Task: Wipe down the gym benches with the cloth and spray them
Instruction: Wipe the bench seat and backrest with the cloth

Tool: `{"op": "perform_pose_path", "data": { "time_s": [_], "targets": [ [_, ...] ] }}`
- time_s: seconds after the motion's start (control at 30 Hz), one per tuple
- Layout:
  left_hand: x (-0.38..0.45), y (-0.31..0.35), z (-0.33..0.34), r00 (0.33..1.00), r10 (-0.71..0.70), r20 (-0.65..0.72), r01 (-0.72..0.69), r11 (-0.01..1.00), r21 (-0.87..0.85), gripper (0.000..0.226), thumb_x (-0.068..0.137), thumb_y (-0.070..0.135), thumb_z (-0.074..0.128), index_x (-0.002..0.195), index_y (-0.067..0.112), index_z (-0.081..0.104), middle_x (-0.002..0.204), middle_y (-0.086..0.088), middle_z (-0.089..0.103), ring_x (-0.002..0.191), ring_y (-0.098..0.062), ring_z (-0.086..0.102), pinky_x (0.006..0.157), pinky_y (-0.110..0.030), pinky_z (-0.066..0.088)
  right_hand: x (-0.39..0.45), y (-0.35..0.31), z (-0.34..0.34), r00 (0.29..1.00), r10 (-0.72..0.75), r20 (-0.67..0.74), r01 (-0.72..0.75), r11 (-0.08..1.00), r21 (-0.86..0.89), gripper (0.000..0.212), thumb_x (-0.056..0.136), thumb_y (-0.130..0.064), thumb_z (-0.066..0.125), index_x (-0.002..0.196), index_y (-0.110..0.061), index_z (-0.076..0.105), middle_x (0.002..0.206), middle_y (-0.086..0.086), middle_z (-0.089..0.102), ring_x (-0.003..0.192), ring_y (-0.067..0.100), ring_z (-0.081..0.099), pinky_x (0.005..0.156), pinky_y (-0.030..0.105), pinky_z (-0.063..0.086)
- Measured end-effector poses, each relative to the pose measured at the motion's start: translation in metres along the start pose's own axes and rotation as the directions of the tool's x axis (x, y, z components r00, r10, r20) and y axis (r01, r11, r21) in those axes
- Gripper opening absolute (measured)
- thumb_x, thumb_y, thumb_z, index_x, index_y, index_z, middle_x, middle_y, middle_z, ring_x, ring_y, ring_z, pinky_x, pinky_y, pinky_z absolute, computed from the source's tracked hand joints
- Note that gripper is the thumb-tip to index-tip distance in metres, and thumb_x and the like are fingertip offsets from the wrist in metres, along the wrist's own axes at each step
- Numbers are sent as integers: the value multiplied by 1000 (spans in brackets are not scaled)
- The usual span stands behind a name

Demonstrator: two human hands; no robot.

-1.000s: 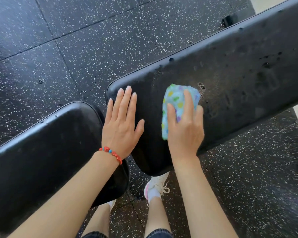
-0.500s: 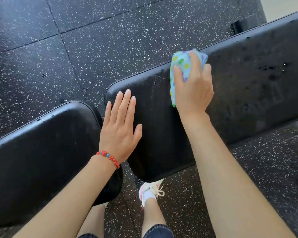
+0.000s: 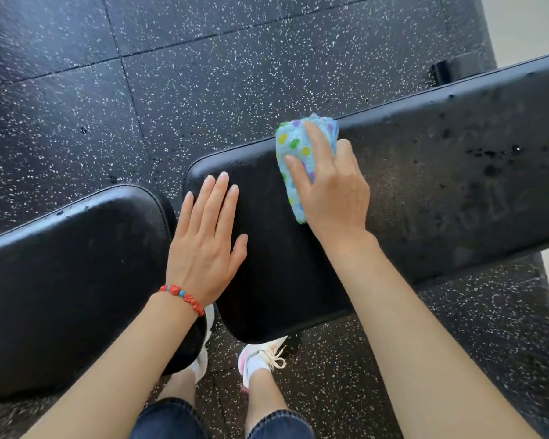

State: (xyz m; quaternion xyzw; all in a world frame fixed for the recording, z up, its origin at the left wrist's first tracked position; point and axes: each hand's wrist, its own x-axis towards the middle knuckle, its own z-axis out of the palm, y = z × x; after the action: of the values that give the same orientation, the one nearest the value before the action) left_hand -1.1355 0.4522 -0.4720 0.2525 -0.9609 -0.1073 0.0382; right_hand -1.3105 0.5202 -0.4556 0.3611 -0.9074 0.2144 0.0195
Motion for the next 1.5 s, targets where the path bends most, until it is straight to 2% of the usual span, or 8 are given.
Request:
{"op": "perform_pose_path", "data": {
  "time_s": [0.13,0.27,0.6,0.83,0.93,1.13,1.37,1.5],
  "targets": [
    [2,2,-2,1000,-7,-1,7,1000,-23,57,91,26,38,139,-3,34,148,-21,32,139,-33,23,114,-49,18,12,38,-23,979,203,37,-201,979,-33,46,87,-39,53,127,-17,53,95,20,55,79,37,57,60,37,47],
    [4,3,-1,1000,-10,-10,10,999,-53,57,88,24,40,137,-4,36,146,-22,34,138,-33,23,114,-47,16,12,40,-25,937,349,29,-348,937,-16,46,90,-34,53,133,-20,45,104,17,52,92,34,53,67,32,36],
    [16,31,-7,999,-28,-17,26,995,-93,57,89,26,42,137,-3,37,147,-22,33,139,-33,21,113,-50,15,-12,15,-15,995,-58,79,63,996,-57,42,87,-39,50,117,-11,60,76,14,55,59,25,56,46,29,46],
    [36,65,7,999,-38,22,39,999,-33,59,90,30,39,141,0,35,149,-17,31,139,-28,20,114,-49,14,11,86,-46,946,322,44,-322,947,-23,45,88,-35,55,130,-19,50,102,19,54,87,37,55,69,39,43],
    [37,70,13,997,-70,40,69,997,26,60,89,30,38,142,1,34,150,-16,30,140,-27,20,114,-48,13,3,69,-37,961,276,20,-276,961,-20,43,85,-35,54,123,-16,56,93,18,56,76,35,58,58,34,46],
    [36,70,12,997,-69,23,68,997,36,60,89,29,39,141,0,36,150,-17,30,140,-29,21,114,-48,12,-9,67,-35,989,-124,76,125,992,-13,41,87,-38,51,116,-10,61,75,12,56,58,23,55,47,27,46],
    [41,89,12,991,-133,-19,134,991,12,57,91,29,39,139,-1,34,149,-20,31,139,-31,21,114,-48,9,9,145,-70,942,334,36,-334,942,-15,44,89,-34,55,129,-16,51,102,21,54,88,37,54,68,39,43],
    [46,121,21,994,-109,-6,109,994,-18,57,91,31,38,140,1,33,149,-19,30,139,-31,21,114,-48,9,-17,116,-59,989,145,44,-144,989,-15,42,86,-35,53,121,-12,58,87,16,57,71,30,58,56,31,47]
  ]
}}
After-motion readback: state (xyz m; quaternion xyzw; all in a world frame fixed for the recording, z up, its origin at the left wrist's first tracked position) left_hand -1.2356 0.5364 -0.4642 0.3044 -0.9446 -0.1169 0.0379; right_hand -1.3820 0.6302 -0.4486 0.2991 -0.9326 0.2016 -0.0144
